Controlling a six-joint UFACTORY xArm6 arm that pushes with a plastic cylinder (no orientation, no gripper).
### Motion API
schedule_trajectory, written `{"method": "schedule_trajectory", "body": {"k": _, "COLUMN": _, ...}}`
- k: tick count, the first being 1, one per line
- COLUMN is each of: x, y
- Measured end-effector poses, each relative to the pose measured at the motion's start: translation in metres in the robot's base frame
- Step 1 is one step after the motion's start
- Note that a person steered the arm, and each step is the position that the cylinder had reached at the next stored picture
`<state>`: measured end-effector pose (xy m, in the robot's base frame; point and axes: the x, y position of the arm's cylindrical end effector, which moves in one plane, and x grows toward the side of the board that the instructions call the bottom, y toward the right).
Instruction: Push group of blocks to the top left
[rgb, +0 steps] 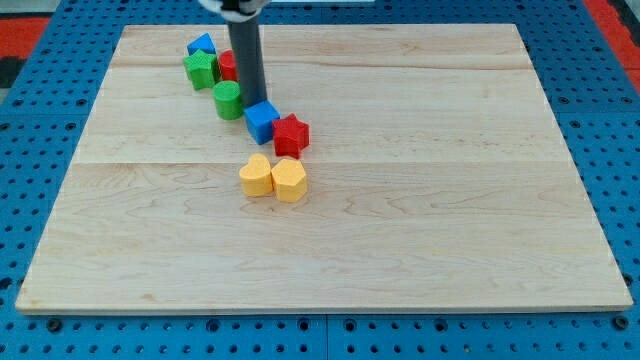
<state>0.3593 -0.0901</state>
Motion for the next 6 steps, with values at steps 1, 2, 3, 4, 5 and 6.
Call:
{"method": "schedule_trajectory", "body": {"k": 1, "x": -0.006, "y": -0.004}}
{"method": "schedule_trajectory", "body": {"k": 2, "x": -0.052, "y": -0.004}}
{"method": "schedule_trajectory", "body": {"k": 3, "x": -0.064, "y": -0.015}}
{"method": "schedule_trajectory", "body": {"k": 4, "x": -0.05, "y": -0.037}}
{"method": "schedule_trajectory", "body": {"k": 5, "x": -0.059, "y": -0.049}}
{"method": "schedule_trajectory", "body": {"k": 6, "x": -0.103, "y": -0.049}}
